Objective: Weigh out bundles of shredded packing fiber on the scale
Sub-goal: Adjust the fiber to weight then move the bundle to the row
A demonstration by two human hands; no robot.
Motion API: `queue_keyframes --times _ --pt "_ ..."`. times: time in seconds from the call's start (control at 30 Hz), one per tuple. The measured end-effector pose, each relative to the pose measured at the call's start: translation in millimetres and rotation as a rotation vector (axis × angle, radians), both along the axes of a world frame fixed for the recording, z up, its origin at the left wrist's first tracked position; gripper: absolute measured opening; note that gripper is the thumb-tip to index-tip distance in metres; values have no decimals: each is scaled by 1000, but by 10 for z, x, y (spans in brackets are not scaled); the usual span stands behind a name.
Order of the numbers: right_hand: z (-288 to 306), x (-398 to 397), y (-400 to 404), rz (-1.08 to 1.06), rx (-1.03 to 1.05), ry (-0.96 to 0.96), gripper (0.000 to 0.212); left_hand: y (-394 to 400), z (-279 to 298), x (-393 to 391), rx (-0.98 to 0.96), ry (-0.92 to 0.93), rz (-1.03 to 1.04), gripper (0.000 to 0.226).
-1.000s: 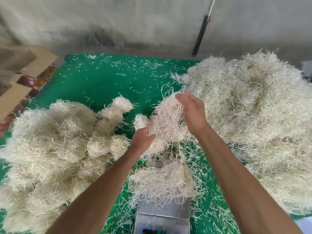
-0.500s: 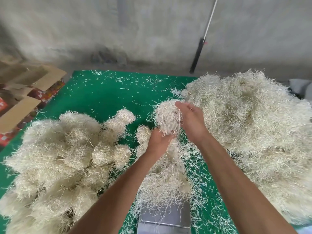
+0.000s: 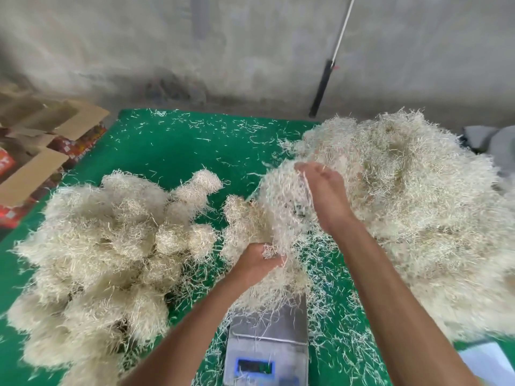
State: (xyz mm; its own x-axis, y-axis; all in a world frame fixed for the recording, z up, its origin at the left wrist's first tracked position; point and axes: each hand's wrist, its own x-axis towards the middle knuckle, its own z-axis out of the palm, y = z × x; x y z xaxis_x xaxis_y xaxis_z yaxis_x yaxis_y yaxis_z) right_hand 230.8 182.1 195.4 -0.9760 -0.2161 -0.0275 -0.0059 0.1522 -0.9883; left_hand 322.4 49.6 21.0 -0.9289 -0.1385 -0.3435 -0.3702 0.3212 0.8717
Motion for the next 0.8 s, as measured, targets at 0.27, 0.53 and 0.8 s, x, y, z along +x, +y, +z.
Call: queue_keyframes --times 0.27,0.53,0.8 --pt "-1409 637 308 264 720 -99 56 5 -238 550 -414 -161 -221 65" --pt "-1716 1046 417 332 947 -66 47 -92 -284 936 32 -208 22 117" --pt "-1616 1012 671 262 1196 -45 51 -70 -240 822 -9 88 127 49"
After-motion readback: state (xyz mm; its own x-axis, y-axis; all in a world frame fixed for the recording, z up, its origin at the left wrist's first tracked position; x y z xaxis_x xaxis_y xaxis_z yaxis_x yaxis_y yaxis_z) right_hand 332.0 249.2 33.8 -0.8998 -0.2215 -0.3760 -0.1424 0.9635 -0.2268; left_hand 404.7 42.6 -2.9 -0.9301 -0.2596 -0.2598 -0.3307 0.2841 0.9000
